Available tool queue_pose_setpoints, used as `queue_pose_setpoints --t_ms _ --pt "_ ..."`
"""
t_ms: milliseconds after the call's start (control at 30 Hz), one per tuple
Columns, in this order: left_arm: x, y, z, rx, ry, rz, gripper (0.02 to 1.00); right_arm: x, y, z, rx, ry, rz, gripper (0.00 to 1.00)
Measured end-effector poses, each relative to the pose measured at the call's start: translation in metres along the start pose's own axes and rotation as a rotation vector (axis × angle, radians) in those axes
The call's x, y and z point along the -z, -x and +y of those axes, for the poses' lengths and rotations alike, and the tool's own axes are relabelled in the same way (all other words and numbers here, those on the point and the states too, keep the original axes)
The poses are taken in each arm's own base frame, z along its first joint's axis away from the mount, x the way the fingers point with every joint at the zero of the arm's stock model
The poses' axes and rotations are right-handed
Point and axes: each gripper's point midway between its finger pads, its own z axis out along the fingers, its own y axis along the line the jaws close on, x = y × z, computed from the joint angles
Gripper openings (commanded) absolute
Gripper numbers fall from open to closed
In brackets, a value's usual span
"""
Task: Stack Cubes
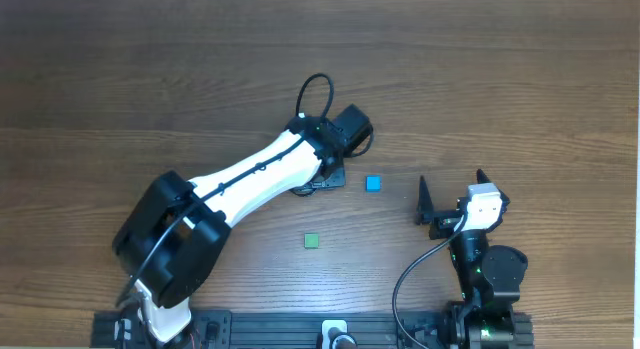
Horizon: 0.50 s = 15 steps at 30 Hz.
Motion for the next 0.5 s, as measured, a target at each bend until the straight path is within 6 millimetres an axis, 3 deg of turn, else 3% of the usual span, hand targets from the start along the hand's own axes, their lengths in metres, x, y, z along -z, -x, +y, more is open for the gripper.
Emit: queue_pose_setpoints --t_ms 200,467,500 --pt "-0.0017 -0.0005 0.0003 -0.001 0.004 0.003 0.292 0.0000 0.0000 0.0000 0.000 0.000 0.000 0.991" --pt "-0.0017 0.0002 0.0009 0.003 0.007 -0.001 0.503 0.0000 0.0000 0.0000 0.000 0.000 0.000 0.993" --pt "-0.0017 0.0004 0.0011 0.001 0.009 -0.002 0.575 0.0000 0.0000 0.0000 0.000 0.000 0.000 0.991"
